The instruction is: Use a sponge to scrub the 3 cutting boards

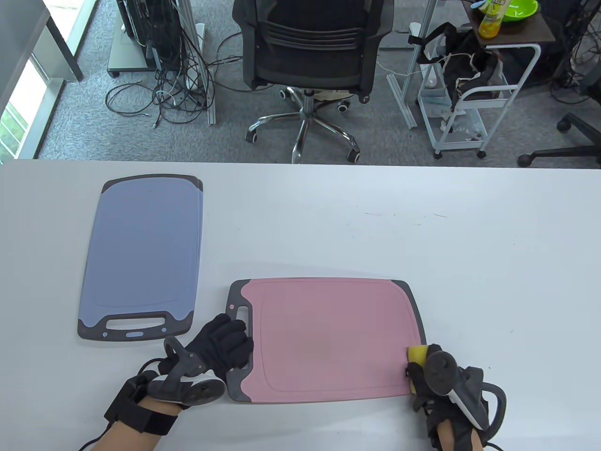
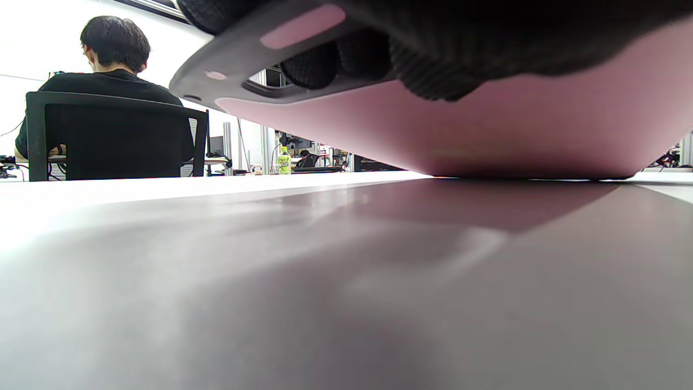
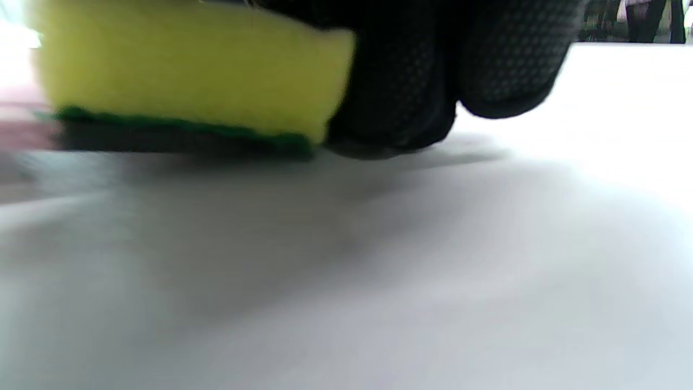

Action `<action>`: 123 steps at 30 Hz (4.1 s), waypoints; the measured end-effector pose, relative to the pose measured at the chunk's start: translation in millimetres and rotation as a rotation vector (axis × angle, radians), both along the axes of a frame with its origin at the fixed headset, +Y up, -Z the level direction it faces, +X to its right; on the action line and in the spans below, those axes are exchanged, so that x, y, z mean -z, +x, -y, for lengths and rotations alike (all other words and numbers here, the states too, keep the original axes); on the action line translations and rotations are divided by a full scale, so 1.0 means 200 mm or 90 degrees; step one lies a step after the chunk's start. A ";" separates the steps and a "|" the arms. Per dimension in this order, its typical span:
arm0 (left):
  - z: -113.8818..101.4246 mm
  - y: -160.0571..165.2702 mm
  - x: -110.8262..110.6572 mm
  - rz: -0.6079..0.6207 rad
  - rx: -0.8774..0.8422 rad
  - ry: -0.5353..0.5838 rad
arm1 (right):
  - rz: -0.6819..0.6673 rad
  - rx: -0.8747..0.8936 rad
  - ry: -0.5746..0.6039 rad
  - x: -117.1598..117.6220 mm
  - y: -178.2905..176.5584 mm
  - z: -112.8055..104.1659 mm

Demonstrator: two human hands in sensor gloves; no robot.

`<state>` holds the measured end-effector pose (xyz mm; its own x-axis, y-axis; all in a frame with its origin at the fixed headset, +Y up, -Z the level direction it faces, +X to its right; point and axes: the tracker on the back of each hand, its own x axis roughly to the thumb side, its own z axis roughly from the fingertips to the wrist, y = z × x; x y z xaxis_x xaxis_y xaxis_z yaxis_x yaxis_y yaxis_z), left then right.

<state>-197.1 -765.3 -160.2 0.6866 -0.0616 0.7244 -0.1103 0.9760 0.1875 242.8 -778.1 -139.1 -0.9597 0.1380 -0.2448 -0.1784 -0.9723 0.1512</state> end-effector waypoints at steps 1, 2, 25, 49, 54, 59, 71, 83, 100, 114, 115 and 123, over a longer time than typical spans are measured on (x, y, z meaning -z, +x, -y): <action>0.00 0.00 0.00 -0.001 0.000 0.001 | -0.008 -0.027 0.015 0.01 -0.04 -0.01; 0.00 0.00 0.00 -0.003 0.000 0.001 | -0.044 -0.097 0.027 0.02 -0.12 -0.03; 0.00 -0.01 0.03 -0.018 0.016 -0.012 | -0.310 -0.074 0.043 -0.07 -0.56 -0.08; -0.15 0.10 0.55 -0.121 0.147 0.085 | -0.030 0.008 0.118 -0.10 0.31 -0.07; -0.15 0.12 0.87 -0.164 0.216 0.091 | -0.021 0.021 0.130 -0.10 0.33 -0.09; -0.09 0.14 1.07 -0.201 0.278 0.091 | -0.032 0.028 0.135 -0.09 0.32 -0.08; 0.06 0.21 1.25 -0.267 0.409 0.075 | -0.027 0.041 0.144 -0.10 0.32 -0.08; 0.05 0.14 1.28 -0.314 0.437 -0.085 | -0.017 0.046 0.137 -0.10 0.33 -0.08; 0.05 -0.35 0.57 -0.508 0.265 -0.195 | -0.010 0.072 0.149 -0.11 0.35 -0.09; 0.11 -0.56 0.12 -0.575 0.238 -0.200 | -0.025 0.085 0.141 -0.12 0.34 -0.09; 0.11 -0.56 0.13 -0.579 0.246 -0.197 | -0.025 0.085 0.140 -0.12 0.34 -0.09; 0.12 -0.63 0.16 -0.547 0.157 -0.261 | -0.020 0.112 0.159 -0.14 0.36 -0.10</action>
<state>-322.1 -789.5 -191.7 0.9914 -0.1292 -0.0189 0.1204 0.9607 -0.2503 315.4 -757.8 -111.7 -0.9223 0.3549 -0.1530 -0.3463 -0.9346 -0.0807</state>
